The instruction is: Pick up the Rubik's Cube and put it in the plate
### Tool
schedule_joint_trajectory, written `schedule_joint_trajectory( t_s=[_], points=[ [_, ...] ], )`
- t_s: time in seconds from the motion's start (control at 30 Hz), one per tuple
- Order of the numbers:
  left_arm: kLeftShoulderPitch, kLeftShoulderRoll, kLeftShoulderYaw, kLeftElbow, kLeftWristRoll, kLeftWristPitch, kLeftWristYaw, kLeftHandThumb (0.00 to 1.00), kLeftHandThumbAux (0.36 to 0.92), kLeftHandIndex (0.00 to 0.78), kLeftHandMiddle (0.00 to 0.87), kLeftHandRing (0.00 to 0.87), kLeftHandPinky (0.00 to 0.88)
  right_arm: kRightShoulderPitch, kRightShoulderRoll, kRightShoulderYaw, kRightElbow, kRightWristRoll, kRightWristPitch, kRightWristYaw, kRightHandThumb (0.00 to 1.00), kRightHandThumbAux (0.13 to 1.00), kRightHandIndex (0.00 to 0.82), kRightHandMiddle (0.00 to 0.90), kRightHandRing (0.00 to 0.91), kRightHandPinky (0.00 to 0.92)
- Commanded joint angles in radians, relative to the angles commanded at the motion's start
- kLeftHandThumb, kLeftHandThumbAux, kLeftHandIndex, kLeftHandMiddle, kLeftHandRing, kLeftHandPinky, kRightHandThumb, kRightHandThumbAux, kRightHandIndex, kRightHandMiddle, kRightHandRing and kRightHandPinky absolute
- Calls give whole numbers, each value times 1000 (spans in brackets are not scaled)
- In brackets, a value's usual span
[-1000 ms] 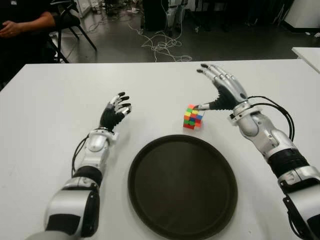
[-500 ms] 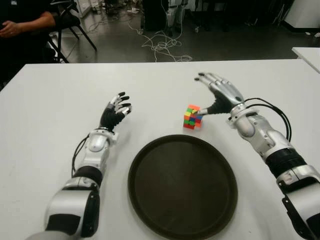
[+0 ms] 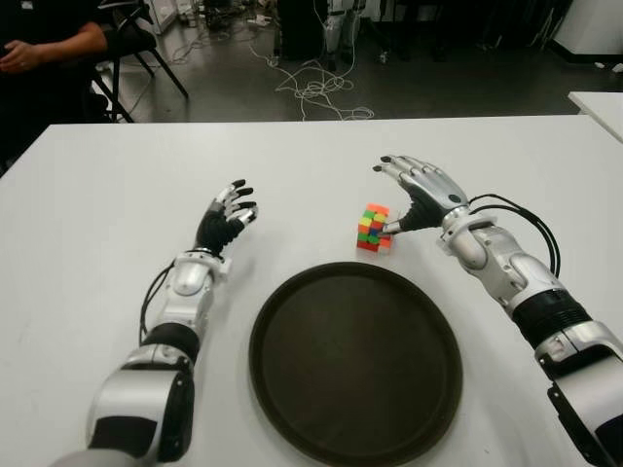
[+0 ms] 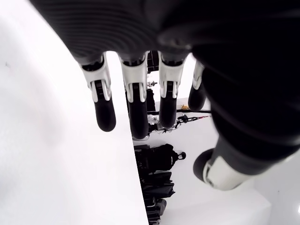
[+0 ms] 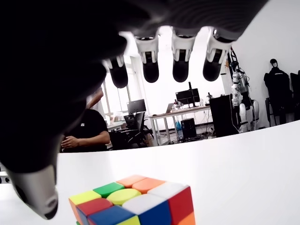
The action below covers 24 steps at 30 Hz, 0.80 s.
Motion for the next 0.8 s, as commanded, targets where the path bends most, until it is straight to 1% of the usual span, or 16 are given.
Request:
schedule_joint_trajectory(
  t_s=[0.17,0.2,0.27,0.47,0.57,0.7,0.8],
  points=[
    [0,0,0,2,0,0,-4,184,717,104,178,206,234,0,11,9,19,-6,12,-5,0,712,28,56,63,59],
    [-1,1,0,3,0,2,-3,184,715,104,178,206,233,-9,19,13,54,-7,9,-15,0,710,28,56,63,60],
    [-1,1,0,5,0,6,-4,170,709,102,175,202,227,-18,27,17,88,-6,5,-24,0,703,29,56,66,61],
    [-1,1,2,7,-2,2,-6,149,695,101,165,193,219,-26,33,23,108,-2,2,-32,0,701,37,60,76,77],
    [2,0,2,6,-2,-6,-4,151,697,109,173,201,230,-30,38,27,123,-2,4,-36,0,706,39,62,80,80],
    [3,-2,1,3,-1,-13,-1,157,707,116,182,208,236,-46,57,35,179,2,9,-29,0,708,41,63,86,87],
    [3,-2,0,3,1,-13,-1,158,711,116,183,208,233,-57,65,39,210,4,4,-25,0,705,42,62,84,80]
  ],
)
